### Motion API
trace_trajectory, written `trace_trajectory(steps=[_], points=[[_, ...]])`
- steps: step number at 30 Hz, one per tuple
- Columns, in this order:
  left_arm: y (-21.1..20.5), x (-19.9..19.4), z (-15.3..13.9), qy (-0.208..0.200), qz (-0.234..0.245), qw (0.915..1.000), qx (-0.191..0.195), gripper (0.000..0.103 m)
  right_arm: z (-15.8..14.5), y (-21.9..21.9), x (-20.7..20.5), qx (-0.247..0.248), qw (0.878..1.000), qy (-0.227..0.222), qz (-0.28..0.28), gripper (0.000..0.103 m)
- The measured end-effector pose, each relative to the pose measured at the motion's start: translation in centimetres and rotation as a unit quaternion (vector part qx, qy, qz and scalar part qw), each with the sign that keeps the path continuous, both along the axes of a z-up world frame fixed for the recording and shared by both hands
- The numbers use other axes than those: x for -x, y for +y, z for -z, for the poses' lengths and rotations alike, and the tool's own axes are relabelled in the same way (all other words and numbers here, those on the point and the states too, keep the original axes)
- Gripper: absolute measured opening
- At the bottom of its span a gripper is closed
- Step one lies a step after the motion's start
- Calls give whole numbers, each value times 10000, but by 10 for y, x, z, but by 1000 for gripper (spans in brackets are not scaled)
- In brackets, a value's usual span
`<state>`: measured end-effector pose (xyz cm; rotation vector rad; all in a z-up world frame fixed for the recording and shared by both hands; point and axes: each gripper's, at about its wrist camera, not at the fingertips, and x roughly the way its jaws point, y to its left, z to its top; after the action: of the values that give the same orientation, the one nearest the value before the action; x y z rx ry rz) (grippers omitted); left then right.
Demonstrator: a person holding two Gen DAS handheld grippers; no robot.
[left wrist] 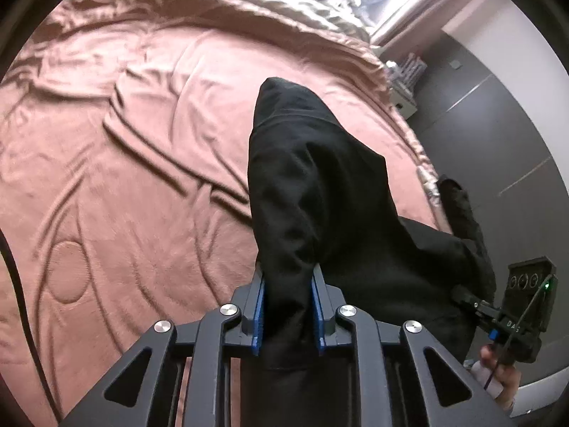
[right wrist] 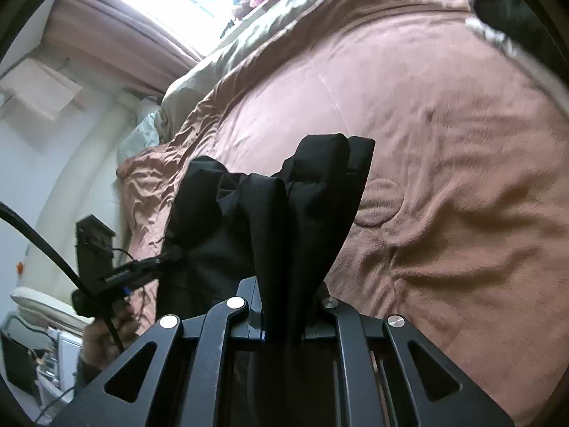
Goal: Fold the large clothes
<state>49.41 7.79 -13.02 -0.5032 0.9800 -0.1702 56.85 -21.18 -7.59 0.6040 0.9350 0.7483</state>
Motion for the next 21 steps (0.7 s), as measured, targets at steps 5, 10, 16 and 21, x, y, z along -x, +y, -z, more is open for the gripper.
trace_trajectory(steps=[5,10,16,21], points=[[-8,27,-37,-344,17,9994,-33,20,-18,-13,33,-61,9997,-196,151,8],[-23,57,-72,-675,45,9977,-23,18,-39,-29,71,-103,9985,-480,259,5],[-44,86,-105,-1046,53,9945,-33,17,-63,-59,121,-164,9948,-915,411,5],[-60,99,-127,-1258,127,9919,-100,16,-69,-81,146,-273,9925,-1071,519,5]])
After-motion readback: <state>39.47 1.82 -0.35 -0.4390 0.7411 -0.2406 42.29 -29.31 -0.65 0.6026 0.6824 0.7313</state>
